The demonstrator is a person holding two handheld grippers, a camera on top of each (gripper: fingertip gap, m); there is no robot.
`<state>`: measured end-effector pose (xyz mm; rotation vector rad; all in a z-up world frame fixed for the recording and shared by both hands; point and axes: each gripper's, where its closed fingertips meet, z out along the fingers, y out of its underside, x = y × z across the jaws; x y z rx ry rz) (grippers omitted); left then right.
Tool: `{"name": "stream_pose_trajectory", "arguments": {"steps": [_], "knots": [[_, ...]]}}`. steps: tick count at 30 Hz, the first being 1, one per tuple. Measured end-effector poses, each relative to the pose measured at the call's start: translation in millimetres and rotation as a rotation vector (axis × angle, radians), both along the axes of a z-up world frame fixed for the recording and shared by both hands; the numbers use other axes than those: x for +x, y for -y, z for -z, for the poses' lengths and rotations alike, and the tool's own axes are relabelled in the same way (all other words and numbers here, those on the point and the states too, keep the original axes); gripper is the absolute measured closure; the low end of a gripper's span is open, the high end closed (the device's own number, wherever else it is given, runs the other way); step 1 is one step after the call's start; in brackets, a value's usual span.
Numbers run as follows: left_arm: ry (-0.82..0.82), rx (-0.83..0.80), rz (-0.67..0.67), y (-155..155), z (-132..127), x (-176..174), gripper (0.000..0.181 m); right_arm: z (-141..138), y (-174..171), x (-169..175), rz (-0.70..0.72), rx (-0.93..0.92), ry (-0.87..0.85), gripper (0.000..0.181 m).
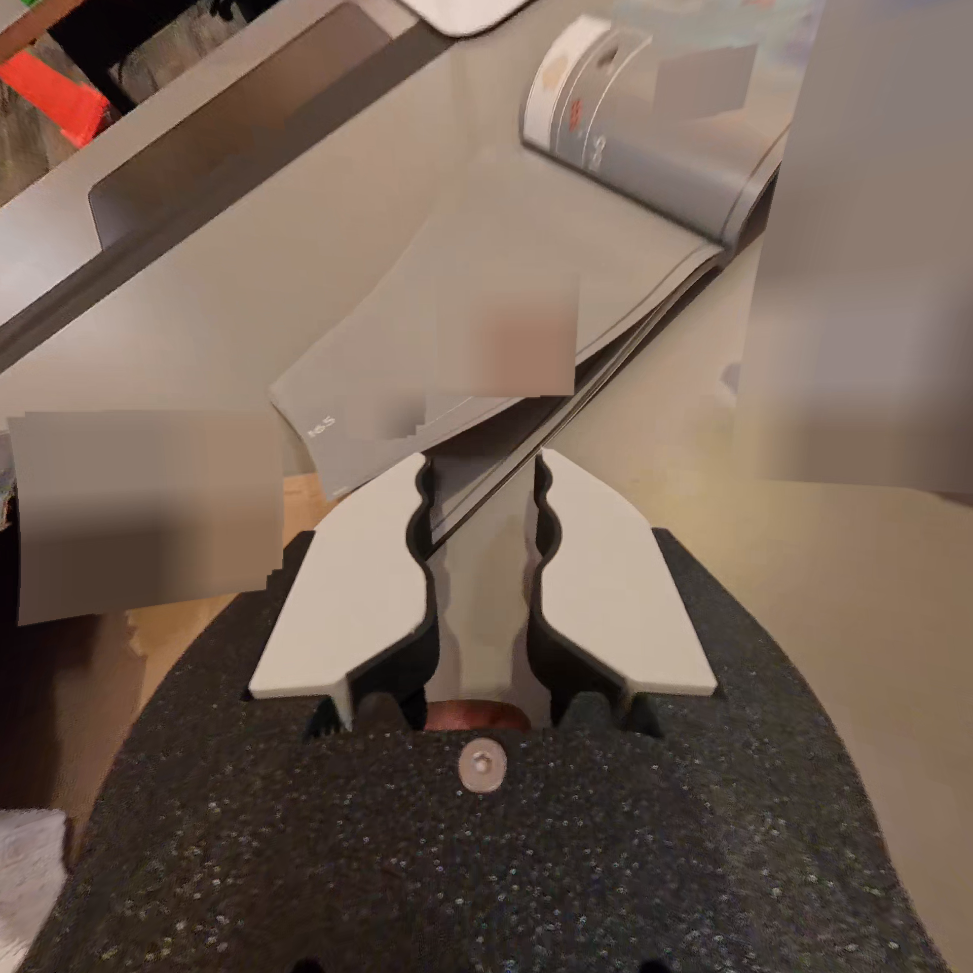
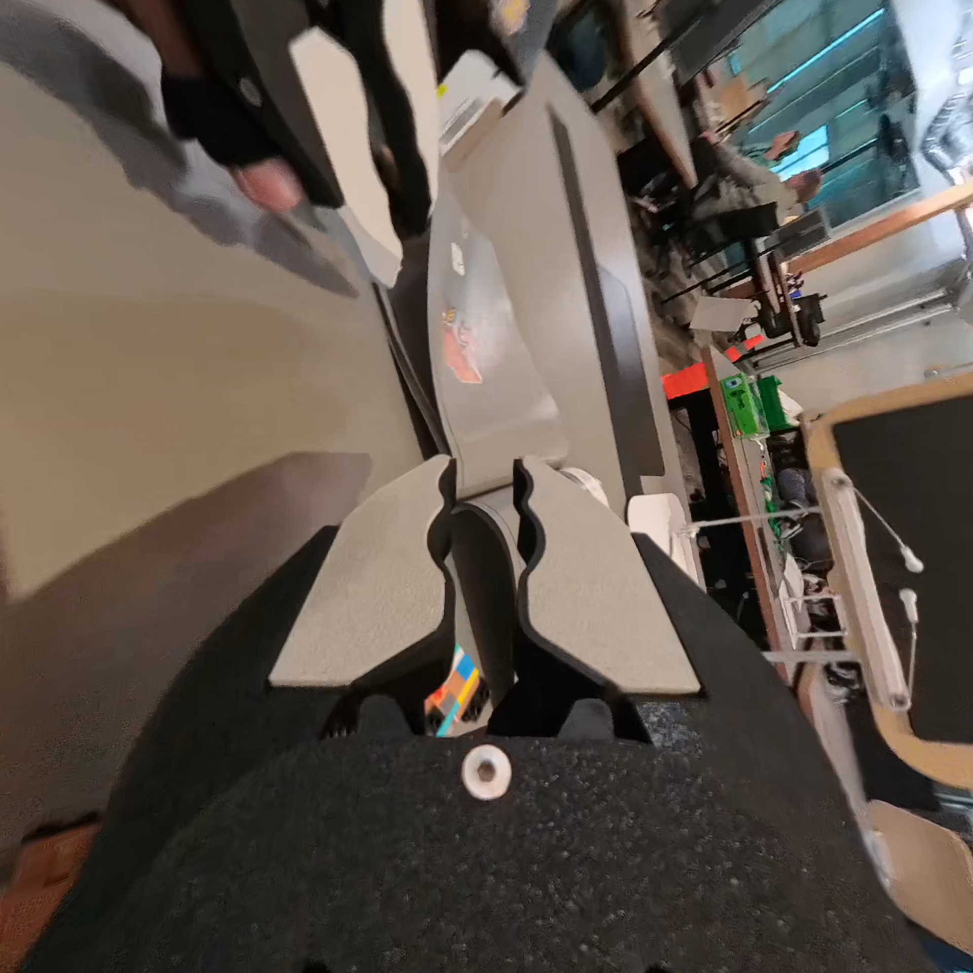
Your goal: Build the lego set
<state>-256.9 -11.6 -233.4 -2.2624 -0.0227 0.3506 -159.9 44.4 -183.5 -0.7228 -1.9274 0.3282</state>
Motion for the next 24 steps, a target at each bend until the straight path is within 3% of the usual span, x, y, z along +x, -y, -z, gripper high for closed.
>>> {"name": "stream_pose_trajectory", "arguments": {"steps": [4, 10, 24], "knots": [[-0.02, -0.062, -0.01, 10.4, 10.0, -7.7, 0.145, 23.0, 12.1, -13.4, -0.018, 0.03, 0.075, 0.159], [-0.056, -0.14, -0.029, 18.7, 20.1, -14.7, 0.145, 30.9, 5.9, -14.8, 0.005, 0.047, 0.092, 0.16], [-0.056, -0.143, -0.079, 32.9, 18.5, -23.6, 0.148, -0.9, -12.7, 12.6, 0.038, -0.101, -0.081, 0.161]]}}
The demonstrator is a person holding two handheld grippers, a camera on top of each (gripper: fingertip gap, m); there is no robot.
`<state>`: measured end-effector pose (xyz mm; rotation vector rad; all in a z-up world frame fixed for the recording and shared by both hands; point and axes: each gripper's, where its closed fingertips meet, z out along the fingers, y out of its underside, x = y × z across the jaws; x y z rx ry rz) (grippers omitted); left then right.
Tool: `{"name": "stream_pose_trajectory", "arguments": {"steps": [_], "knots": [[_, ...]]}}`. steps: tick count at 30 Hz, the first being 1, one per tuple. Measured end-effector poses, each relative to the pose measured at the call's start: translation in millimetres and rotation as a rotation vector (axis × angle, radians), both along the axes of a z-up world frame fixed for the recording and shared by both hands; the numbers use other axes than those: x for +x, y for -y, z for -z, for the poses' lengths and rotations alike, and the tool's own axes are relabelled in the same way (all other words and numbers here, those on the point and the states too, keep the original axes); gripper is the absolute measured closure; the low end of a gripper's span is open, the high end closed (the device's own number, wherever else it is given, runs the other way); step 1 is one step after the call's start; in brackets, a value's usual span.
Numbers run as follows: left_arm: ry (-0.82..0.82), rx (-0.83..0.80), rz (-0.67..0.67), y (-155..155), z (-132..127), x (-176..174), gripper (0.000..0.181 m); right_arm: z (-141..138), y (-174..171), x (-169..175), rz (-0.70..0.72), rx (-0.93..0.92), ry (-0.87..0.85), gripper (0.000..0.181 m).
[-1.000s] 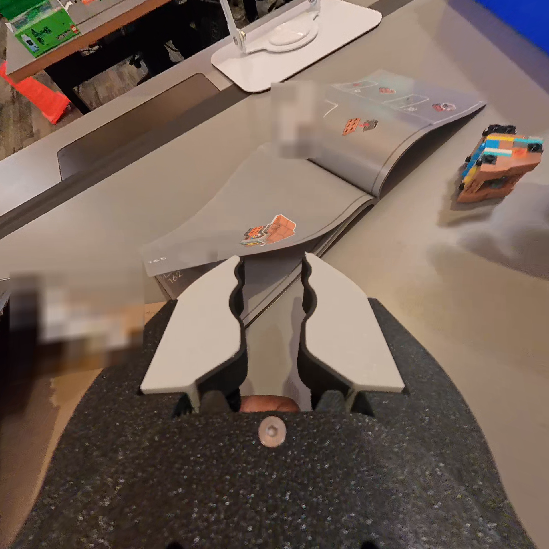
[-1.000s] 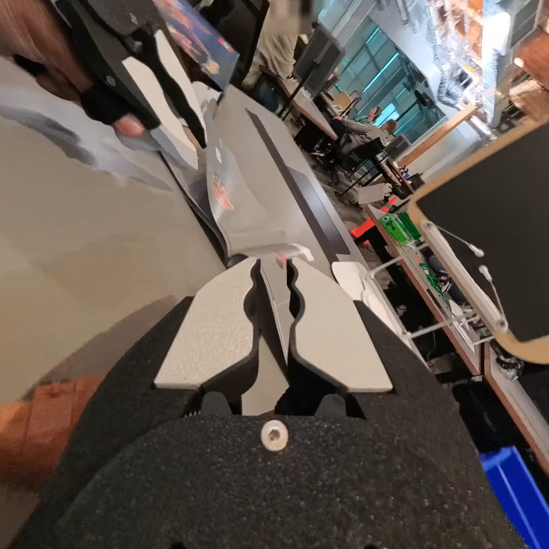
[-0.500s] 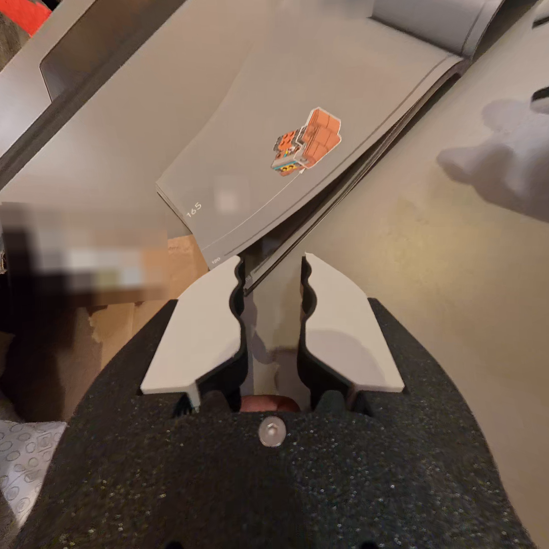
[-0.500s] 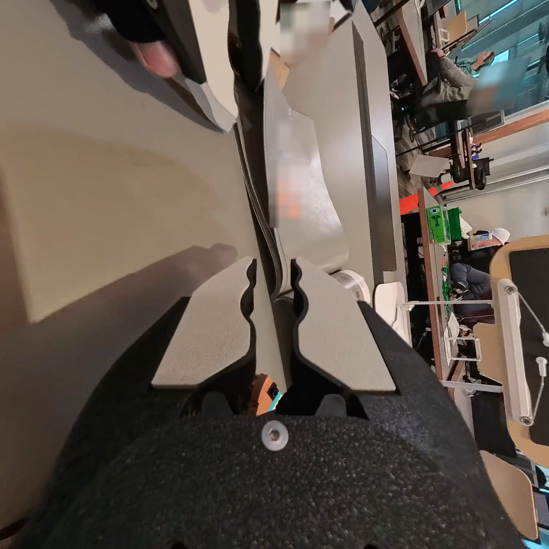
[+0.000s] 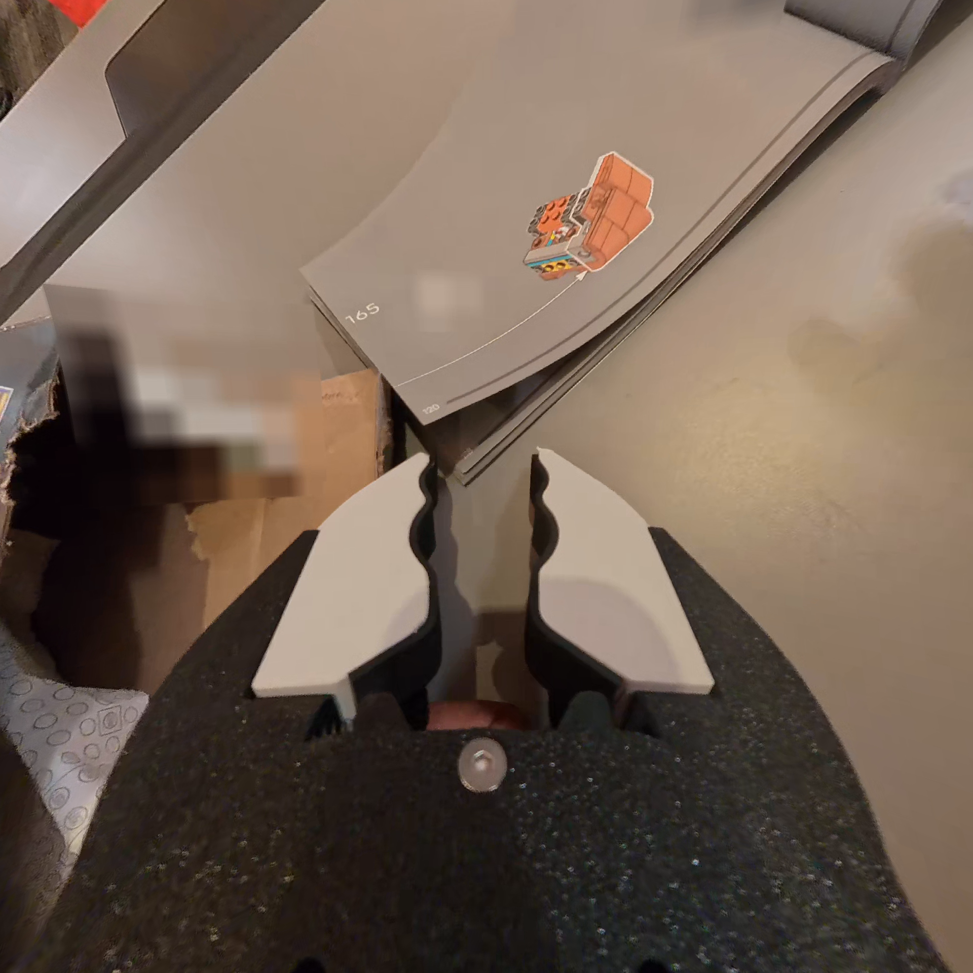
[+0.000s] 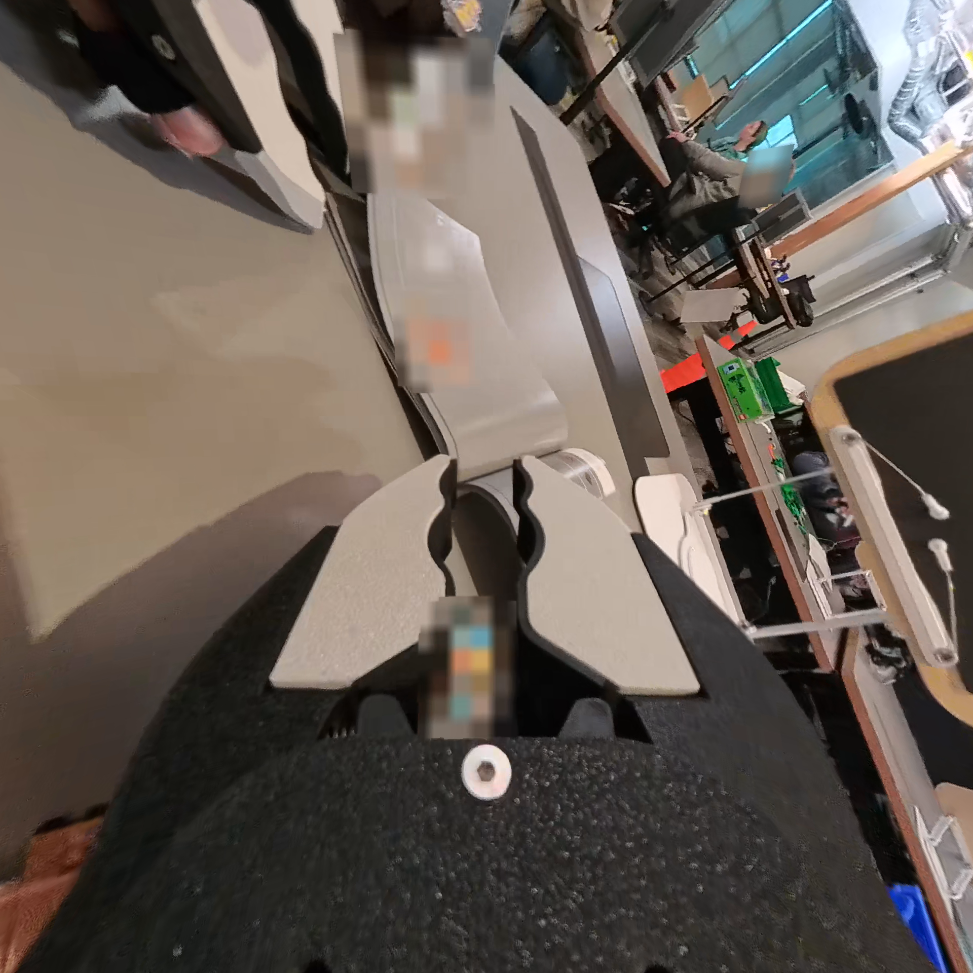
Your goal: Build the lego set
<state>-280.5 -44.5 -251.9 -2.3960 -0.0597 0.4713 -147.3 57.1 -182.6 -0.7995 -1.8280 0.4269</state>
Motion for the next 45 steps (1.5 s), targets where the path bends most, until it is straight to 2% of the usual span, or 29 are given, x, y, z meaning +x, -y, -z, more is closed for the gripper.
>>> {"name": "stream_pose_trajectory", "arguments": {"steps": [6, 14, 21, 31, 34, 39, 45], "knots": [[-0.019, -0.013, -0.012, 5.7, -0.6, -4.1, 0.153, -14.2, -19.2, 25.0, 0.047, -0.002, -0.098, 0.163], [-0.081, -0.052, -0.047, 13.3, -1.6, -12.8, 0.161, -14.3, -41.6, 49.7, 0.11, -0.004, -0.183, 0.164], [-0.139, -0.048, -0.096, 17.3, -10.6, -22.2, 0.16, -7.2, -47.7, 54.3, 0.124, -0.007, -0.176, 0.164], [-0.111, 0.001, -0.051, 10.5, -11.7, -14.4, 0.153, -1.8, -53.8, 61.5, 0.127, -0.087, -0.159, 0.164], [-0.1, 0.083, 0.01, 1.6, -23.2, -2.3, 0.15, 1.2, -55.2, 72.0, 0.127, -0.137, -0.149, 0.163], [-0.019, 0.247, 0.257, -25.0, -41.8, 50.4, 0.143, 8.7, -53.0, 92.0, 0.112, -0.285, -0.115, 0.162], [0.108, 0.321, 0.372, -37.9, -39.1, 89.7, 0.139, 15.3, -47.3, 106.3, 0.071, -0.394, -0.101, 0.162]]}}
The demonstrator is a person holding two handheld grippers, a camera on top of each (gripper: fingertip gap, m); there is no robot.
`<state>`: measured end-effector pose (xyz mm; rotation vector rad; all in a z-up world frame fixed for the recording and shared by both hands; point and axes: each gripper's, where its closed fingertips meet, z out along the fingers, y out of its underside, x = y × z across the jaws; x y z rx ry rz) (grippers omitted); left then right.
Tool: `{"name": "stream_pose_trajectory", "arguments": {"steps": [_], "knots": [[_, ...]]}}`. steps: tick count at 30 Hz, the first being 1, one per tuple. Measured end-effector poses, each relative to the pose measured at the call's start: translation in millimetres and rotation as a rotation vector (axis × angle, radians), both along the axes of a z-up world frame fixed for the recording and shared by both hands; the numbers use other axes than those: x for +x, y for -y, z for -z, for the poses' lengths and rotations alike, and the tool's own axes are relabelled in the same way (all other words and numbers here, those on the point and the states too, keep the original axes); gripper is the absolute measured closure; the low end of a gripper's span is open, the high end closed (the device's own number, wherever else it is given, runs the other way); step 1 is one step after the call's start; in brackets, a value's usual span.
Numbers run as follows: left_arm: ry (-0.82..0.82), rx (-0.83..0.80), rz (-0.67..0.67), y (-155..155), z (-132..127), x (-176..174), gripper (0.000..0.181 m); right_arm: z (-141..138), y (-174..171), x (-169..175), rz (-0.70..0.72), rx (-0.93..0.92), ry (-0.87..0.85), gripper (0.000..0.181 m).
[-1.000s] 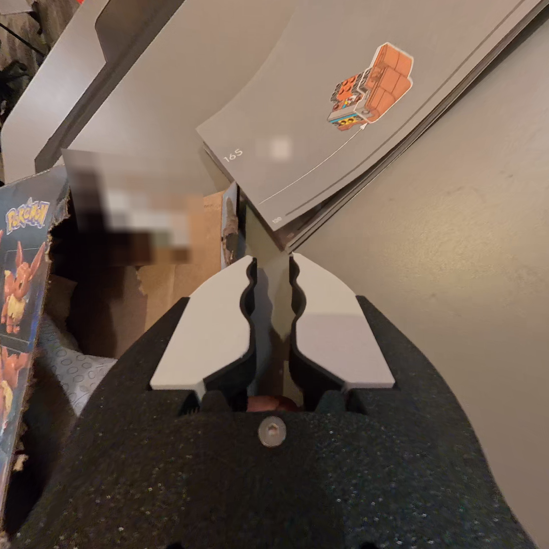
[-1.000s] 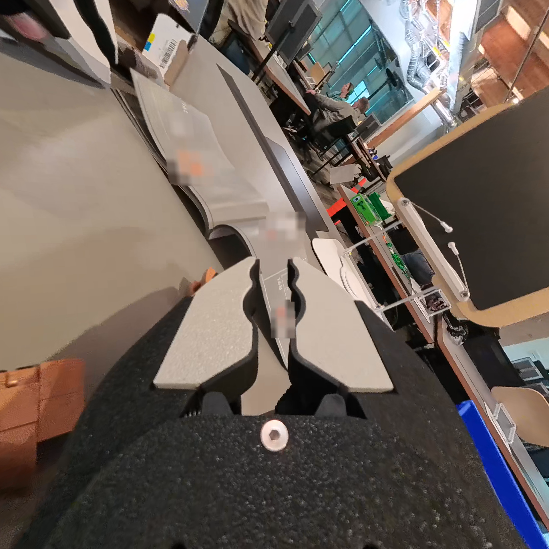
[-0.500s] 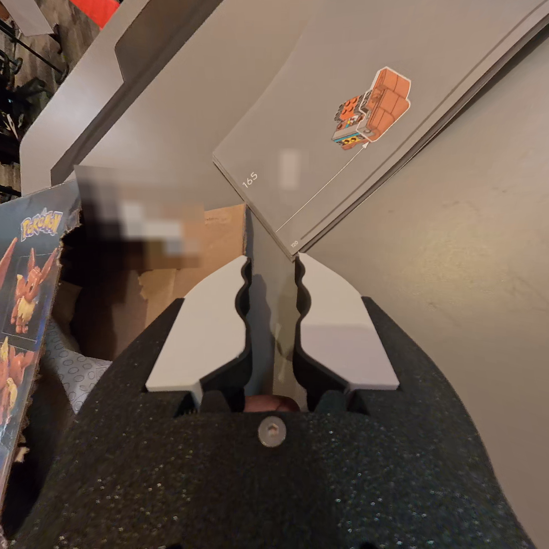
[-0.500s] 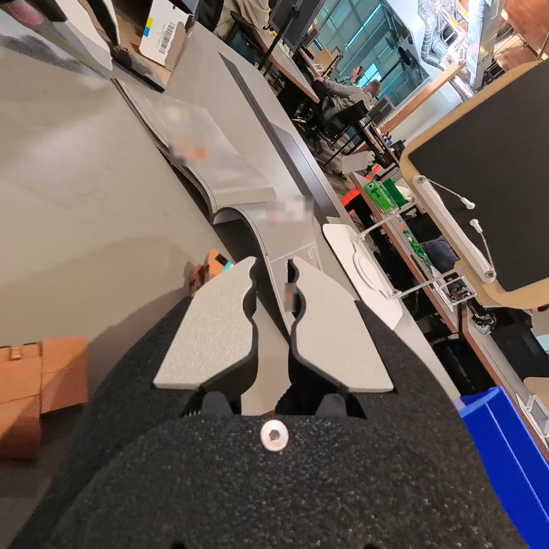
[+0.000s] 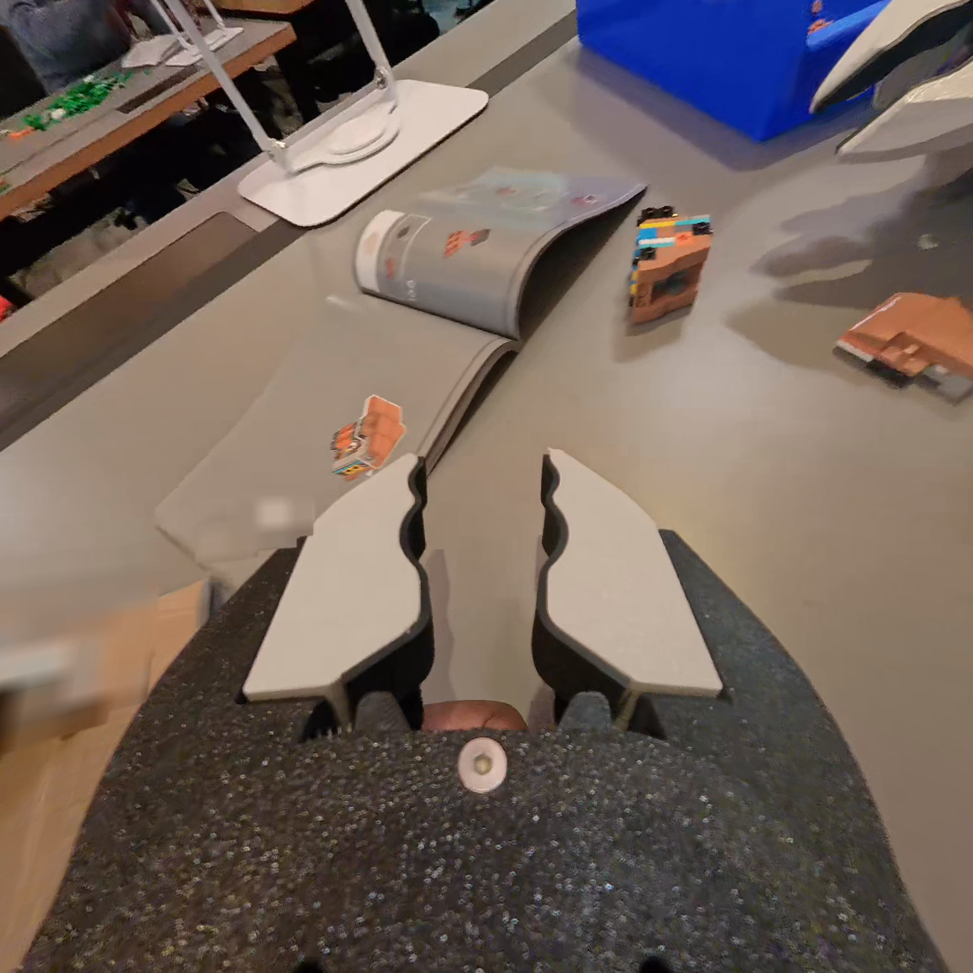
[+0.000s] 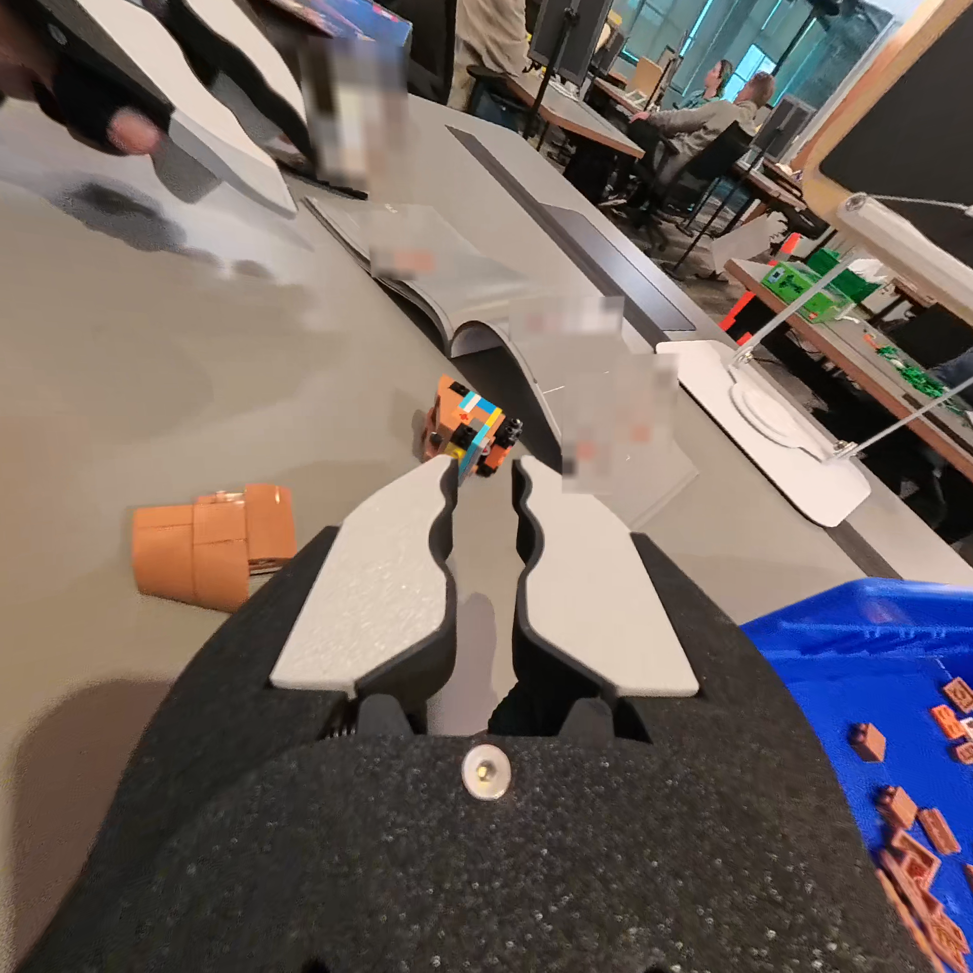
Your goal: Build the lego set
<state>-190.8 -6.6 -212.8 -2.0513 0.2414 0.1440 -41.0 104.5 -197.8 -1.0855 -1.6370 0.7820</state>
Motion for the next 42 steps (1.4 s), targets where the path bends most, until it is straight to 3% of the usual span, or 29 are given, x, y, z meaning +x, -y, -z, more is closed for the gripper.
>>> {"name": "stream_pose_trajectory", "arguments": {"steps": [16, 26, 32, 42], "knots": [[0.06, -0.031, 0.121, -11.9, 12.9, 29.0, 0.139, 9.6, 12.6, 1.7, -0.054, 0.069, 0.034, 0.162], [0.009, -0.084, 0.275, -59.8, -0.7, 62.4, 0.138, 12.6, 8.3, 2.0, -0.043, 0.067, 0.06, 0.162], [0.02, -0.068, 0.247, -93.6, -0.4, 85.0, 0.137, 13.9, -0.1, 2.7, -0.017, 0.075, 0.072, 0.162], [-0.051, -0.261, 0.201, -114.8, 25.5, 102.6, 0.131, 17.1, 0.2, 1.8, -0.014, 0.09, 0.09, 0.163]]}}
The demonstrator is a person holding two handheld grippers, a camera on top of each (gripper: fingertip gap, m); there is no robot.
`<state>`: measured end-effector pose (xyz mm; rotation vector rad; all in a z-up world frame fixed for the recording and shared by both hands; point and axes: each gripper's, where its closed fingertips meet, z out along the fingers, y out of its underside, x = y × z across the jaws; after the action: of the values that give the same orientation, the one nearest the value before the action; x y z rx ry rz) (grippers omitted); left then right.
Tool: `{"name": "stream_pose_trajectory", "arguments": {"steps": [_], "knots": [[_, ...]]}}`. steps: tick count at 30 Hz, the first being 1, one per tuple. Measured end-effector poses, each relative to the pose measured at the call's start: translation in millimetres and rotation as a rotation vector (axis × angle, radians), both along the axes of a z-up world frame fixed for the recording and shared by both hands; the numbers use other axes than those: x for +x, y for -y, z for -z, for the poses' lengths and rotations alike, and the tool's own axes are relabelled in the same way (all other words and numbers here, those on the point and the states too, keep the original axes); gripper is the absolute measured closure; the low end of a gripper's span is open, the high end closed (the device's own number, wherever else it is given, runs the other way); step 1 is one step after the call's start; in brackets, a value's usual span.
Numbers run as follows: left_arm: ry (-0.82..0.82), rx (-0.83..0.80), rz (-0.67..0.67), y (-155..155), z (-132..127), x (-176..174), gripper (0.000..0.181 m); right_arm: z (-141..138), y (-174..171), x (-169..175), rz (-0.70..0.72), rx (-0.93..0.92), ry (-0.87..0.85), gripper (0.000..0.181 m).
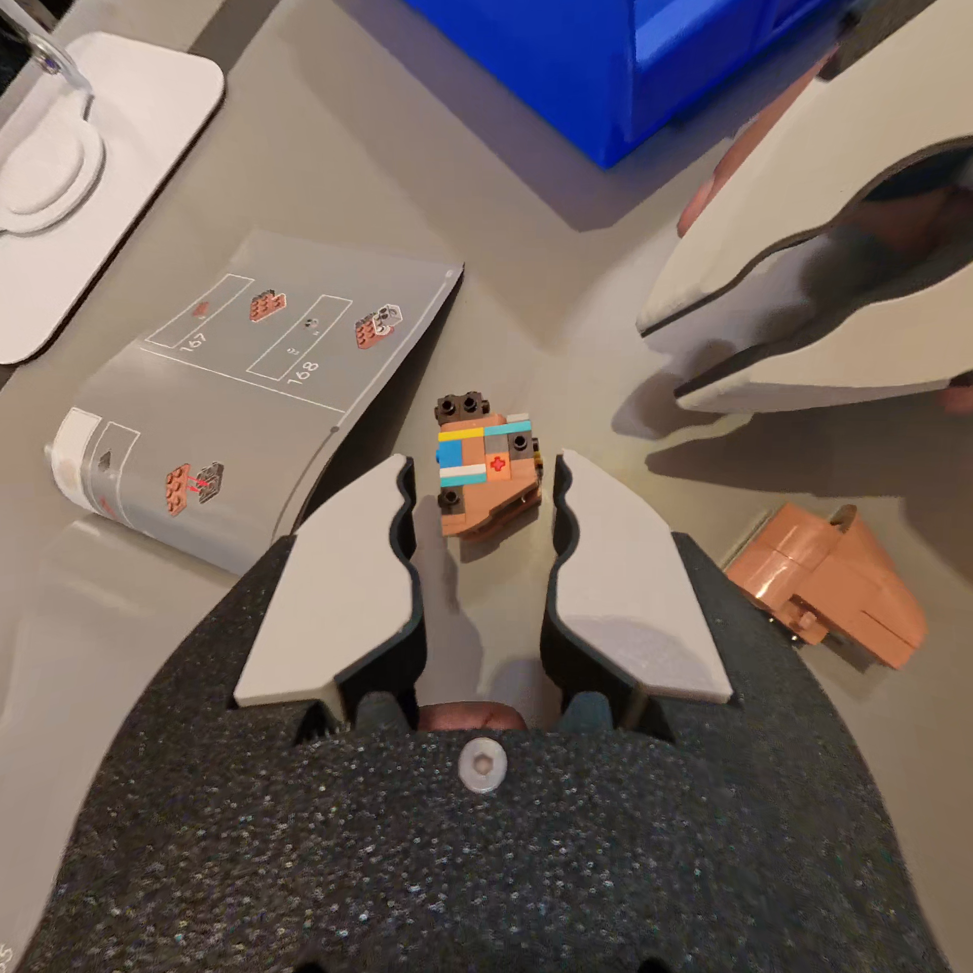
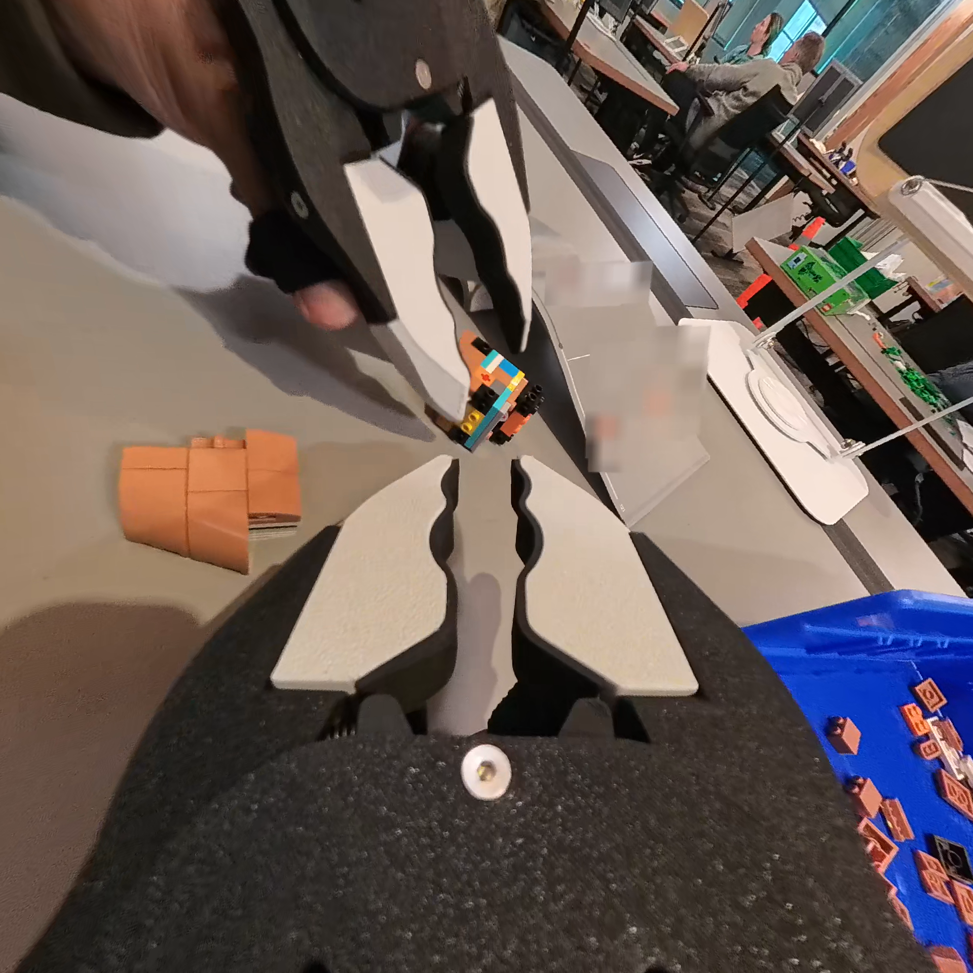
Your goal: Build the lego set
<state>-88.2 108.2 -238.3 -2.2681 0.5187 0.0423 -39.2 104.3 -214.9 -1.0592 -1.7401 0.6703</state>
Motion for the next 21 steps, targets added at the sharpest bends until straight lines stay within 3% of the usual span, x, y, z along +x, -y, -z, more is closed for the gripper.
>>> {"name": "stream_pose_trajectory", "arguments": {"steps": [5, 21], "knots": [[-0.066, -0.028, -0.015, -6.0, 16.1, -1.0, 0.137, 0.9, -0.1, -0.2, -0.003, -0.007, 0.007, 0.163], [0.109, 0.133, 0.012, -3.7, 1.0, -1.2, 0.14, -1.2, -1.8, -1.7, -0.003, -0.038, -0.004, 0.163]]}}
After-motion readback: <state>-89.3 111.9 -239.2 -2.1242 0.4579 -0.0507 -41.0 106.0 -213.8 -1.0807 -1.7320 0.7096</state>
